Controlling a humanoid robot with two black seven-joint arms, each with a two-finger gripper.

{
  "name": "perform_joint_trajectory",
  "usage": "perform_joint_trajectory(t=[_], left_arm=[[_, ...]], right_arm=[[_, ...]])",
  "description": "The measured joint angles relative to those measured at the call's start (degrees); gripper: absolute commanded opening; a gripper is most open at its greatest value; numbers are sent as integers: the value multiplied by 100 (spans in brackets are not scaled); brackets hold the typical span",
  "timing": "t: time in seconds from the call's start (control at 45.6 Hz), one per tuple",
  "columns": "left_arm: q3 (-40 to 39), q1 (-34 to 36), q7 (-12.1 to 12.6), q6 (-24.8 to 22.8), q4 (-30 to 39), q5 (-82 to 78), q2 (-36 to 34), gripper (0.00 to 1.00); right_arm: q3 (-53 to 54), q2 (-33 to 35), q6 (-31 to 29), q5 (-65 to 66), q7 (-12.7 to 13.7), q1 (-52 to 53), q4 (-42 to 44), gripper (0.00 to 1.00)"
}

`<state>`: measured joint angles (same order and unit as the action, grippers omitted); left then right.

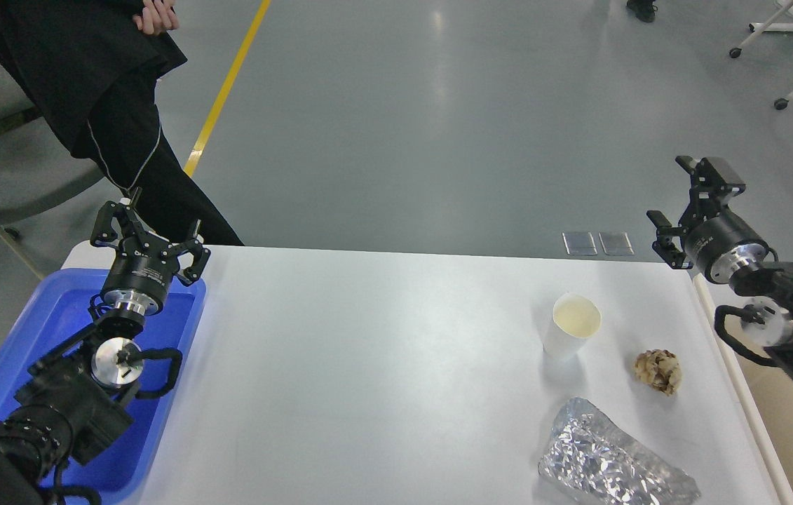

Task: Tidy desktop
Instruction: 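Raise the right gripper and move it toward the white paper cup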

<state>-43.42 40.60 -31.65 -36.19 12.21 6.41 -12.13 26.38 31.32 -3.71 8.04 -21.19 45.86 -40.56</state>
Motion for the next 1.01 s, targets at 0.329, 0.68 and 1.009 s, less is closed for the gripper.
perform_joint_trajectory(t=[0.329, 0.68, 1.009], left_arm=[[0, 0, 2, 2, 1, 1, 0, 100], [0, 0, 2, 2, 1, 0, 1, 100], [0, 0, 1, 1, 0, 0, 0, 100]], right_arm=[[-761, 1810, -359, 2157, 122, -107, -1989, 100], [-1702, 2150, -441, 5015, 345, 376, -2503, 100], [-2902, 1196, -427, 5777, 674, 1139, -1568, 100]])
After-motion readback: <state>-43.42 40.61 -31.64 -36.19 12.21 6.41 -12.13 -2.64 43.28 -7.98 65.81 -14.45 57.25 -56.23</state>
